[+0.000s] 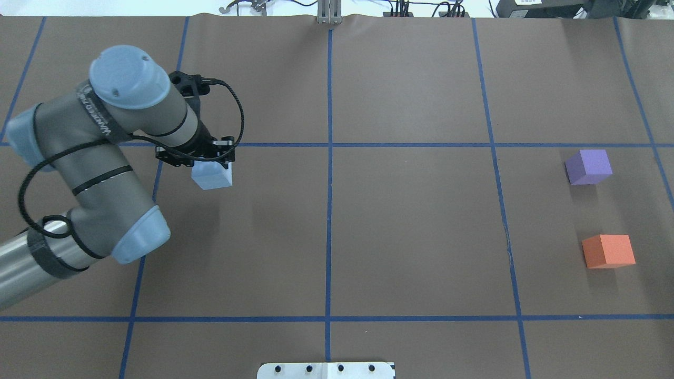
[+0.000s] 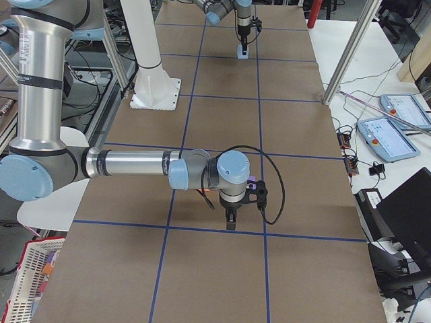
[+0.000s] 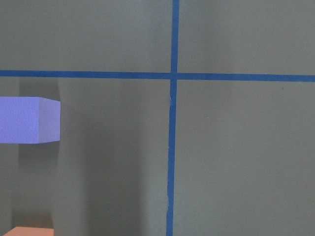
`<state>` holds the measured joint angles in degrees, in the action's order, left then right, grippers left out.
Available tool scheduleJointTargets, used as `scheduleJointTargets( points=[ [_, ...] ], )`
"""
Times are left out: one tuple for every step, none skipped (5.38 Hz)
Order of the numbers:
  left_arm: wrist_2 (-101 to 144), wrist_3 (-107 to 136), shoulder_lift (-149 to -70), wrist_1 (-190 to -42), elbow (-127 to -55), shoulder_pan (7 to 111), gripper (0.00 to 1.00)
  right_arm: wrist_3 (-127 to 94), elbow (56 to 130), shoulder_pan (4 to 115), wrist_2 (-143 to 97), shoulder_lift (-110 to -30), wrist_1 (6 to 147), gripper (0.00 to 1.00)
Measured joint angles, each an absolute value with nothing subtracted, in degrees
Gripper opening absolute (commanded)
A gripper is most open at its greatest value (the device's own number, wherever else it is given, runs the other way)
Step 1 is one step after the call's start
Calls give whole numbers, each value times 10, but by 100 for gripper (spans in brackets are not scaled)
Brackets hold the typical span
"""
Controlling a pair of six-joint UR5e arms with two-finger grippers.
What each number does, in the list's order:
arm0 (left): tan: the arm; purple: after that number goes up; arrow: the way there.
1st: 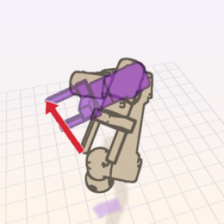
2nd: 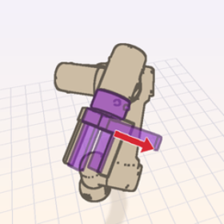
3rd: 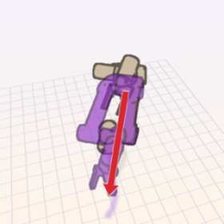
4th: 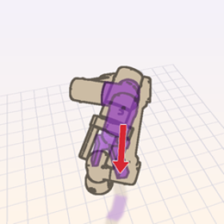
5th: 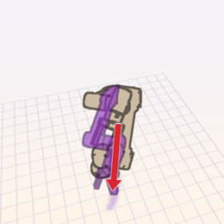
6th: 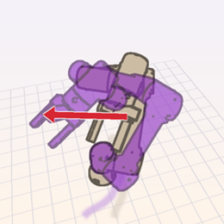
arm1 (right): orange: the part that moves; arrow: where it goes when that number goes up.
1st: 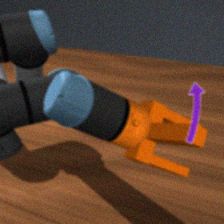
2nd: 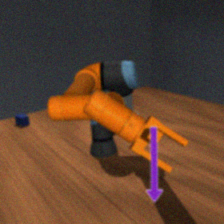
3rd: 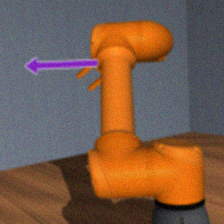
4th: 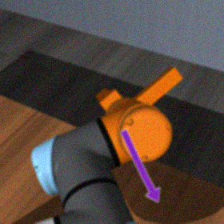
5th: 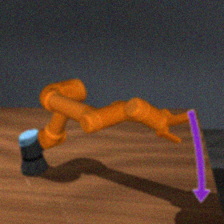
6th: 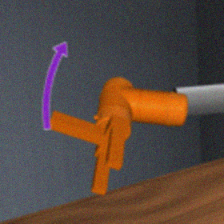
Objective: Place blue block between orange and purple blocks
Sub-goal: 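Carry the light blue cube with the left gripper to the table center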
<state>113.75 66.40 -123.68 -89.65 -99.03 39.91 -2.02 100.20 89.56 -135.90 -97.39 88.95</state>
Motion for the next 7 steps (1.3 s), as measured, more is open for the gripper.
scheduleJointTargets(
  points=[
    [1128, 680, -1313, -896, -927, 378, 0, -20, 1005, 896, -1359, -974, 890, 100],
    [1117, 685, -1383, -901, -856, 363, 0, -20, 1008, 896, -1359, -975, 890, 100],
    [1113, 683, -1433, -916, -794, 356, 0, -20, 1010, 896, -1359, -974, 891, 100],
    [1110, 678, -1456, -940, -751, 352, 0, -20, 1019, 896, -1359, -973, 891, 100],
    [1095, 674, -1462, -964, -726, 342, 0, -21, 1029, 896, -1359, -973, 892, 100],
    [1078, 674, -1464, -978, -713, 331, 16, -21, 1033, 896, -1360, -973, 891, 100],
    [1070, 673, -1464, -984, -707, 323, 69, -21, 1035, 896, -1361, -973, 891, 100]
  ],
)
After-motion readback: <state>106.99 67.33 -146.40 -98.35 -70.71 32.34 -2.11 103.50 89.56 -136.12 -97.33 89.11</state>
